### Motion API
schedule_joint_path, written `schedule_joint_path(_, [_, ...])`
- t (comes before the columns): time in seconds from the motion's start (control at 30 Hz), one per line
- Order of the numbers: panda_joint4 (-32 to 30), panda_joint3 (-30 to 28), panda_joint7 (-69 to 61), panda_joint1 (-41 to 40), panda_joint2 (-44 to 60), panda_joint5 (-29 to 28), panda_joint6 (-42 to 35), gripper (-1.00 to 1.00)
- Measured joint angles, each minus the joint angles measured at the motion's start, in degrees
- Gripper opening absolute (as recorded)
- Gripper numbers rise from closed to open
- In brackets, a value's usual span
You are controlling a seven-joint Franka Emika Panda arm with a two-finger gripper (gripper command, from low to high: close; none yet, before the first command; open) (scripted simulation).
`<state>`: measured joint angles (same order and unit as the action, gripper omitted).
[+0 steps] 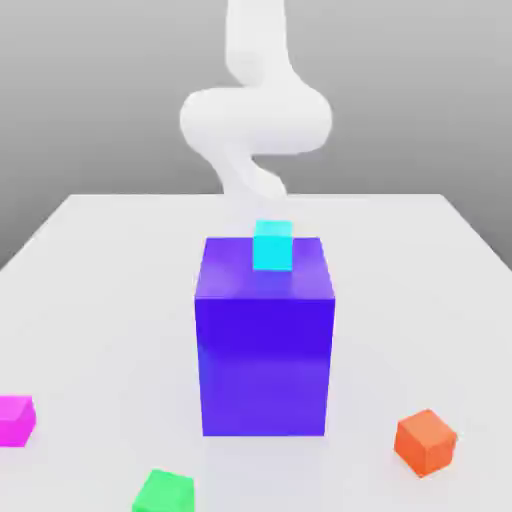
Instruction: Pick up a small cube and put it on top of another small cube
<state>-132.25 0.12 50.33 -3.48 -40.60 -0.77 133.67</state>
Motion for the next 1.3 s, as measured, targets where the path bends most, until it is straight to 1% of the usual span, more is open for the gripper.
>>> schedule_joint_path(0.3, [-1.71, -1.31, 16.41, -11.23, 19.07, -2.87, 6.83, 0.00])
schedule_joint_path(0.43, [-2.45, -3.19, 23.18, -15.01, 27.37, -3.61, 9.80, 0.00])
schedule_joint_path(0.57, [-3.22, -5.77, 29.13, -18.58, 35.66, -3.16, 12.84, 0.00])
schedule_joint_path(0.73, [-4.19, -7.88, 34.74, -23.59, 46.08, -0.06, 16.67, 0.00])
schedule_joint_path(0.87, [-4.93, -9.09, 37.60, -26.46, 54.47, 4.71, 19.62, 0.00])
schedule_joint_path(1.03, [-3.66, -7.20, 36.81, -29.62, 64.89, 9.23, 26.25, 0.00])
schedule_joint_path(1.07, [-3.25, -6.59, 36.45, -30.15, 66.85, 9.73, 27.77, -1.00])
schedule_joint_path(1.3, [-3.17, -6.41, 36.42, -30.32, 67.29, 9.82, 28.18, -1.00])
